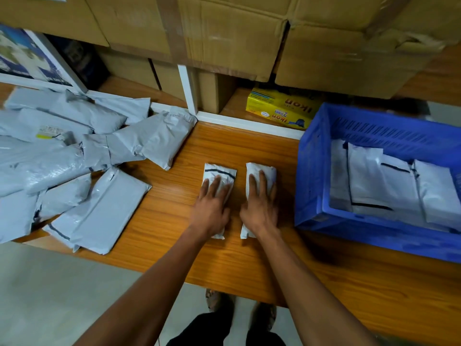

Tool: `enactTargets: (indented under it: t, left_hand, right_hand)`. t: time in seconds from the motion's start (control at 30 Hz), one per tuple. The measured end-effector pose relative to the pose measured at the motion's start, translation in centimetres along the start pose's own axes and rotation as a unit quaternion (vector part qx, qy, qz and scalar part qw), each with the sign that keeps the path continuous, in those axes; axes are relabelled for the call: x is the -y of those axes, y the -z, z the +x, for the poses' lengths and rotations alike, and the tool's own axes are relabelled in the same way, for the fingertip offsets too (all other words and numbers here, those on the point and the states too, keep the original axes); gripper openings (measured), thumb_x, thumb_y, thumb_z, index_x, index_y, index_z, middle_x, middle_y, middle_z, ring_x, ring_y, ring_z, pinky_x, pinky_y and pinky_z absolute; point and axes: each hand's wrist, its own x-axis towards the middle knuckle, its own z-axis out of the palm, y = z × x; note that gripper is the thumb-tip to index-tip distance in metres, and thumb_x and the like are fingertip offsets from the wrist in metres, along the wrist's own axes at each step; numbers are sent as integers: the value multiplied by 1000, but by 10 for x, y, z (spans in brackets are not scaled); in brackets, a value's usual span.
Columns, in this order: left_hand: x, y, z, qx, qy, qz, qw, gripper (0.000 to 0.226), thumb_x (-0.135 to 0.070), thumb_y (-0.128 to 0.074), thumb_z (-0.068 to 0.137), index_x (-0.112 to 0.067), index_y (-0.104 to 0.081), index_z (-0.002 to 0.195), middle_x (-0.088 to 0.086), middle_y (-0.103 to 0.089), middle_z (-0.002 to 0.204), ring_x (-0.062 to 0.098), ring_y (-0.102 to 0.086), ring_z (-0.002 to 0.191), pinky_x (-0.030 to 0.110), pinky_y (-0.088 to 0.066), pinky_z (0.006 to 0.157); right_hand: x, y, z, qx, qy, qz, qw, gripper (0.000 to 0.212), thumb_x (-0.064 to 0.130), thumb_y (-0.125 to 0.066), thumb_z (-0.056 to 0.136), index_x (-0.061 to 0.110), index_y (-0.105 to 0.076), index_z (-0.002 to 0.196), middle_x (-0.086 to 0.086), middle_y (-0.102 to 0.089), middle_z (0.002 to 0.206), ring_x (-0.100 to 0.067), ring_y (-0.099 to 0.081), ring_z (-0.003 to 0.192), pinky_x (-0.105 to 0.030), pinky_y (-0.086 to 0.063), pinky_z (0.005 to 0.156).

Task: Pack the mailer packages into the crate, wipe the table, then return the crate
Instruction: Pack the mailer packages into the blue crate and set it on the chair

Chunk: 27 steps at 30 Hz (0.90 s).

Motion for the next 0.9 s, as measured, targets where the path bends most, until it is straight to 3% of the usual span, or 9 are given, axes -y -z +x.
enactTargets:
  t: [0.1, 0.23, 0.37, 0.67, 0.8, 0.9]
  left_hand:
    - [-9, 21, -2, -32, -12, 32, 999, 83, -50, -36, 95, -33, -6, 171, 9, -7, 178, 36, 2, 164, 57, -23, 130]
    - [-54, 91, -1, -149, -41, 6, 988, 80, -36, -59, 96, -19, -27, 167, 19, -19, 174, 42, -15, 161, 54, -18, 132]
    - [-106, 139, 7, -206, -80, -22, 975, 77, -38, -53, 94, -17, -31, 166, 20, -24, 172, 43, -19, 158, 54, -21, 131]
    - [-272, 132, 26, -156, -124, -89, 976, 76, -37, -57, 92, -17, -39, 163, 23, -29, 170, 50, -29, 152, 57, -30, 125]
    - [-352, 97, 49, -103, -124, -115, 980, 77, -35, -63, 98, -21, -33, 166, 17, -21, 174, 44, -22, 157, 56, -33, 124]
    - [-405, 69, 73, -61, -124, -131, 982, 76, -36, -63, 101, -23, -29, 168, 14, -13, 176, 40, -15, 160, 52, -27, 127]
  right_hand:
    - [7, 29, -11, -24, 32, -7, 999, 88, 29, -62, 96, 31, -11, 168, 2, 14, 176, -42, 6, 160, -62, -41, 115]
    - [16, 95, -20, -111, 71, -19, 991, 87, 28, -64, 92, 30, -20, 166, -2, 1, 176, -43, -13, 157, -60, -39, 115]
    - [-2, 164, -29, -177, 71, 5, 982, 84, 28, -63, 94, 32, -22, 166, 0, -4, 176, -41, -11, 158, -61, -37, 116]
    - [-165, 236, -38, -199, 8, 6, 980, 76, 30, -61, 97, 30, -25, 165, -2, -9, 175, -41, -18, 155, -59, -43, 112]
    - [-259, 243, -40, -166, -35, -3, 986, 78, 35, -59, 100, 31, -18, 166, -1, -4, 176, -41, -15, 157, -57, -38, 116]
    - [-323, 247, -34, -148, -60, -9, 987, 78, 38, -58, 101, 29, -18, 166, -3, -6, 176, -42, -18, 155, -55, -38, 116]
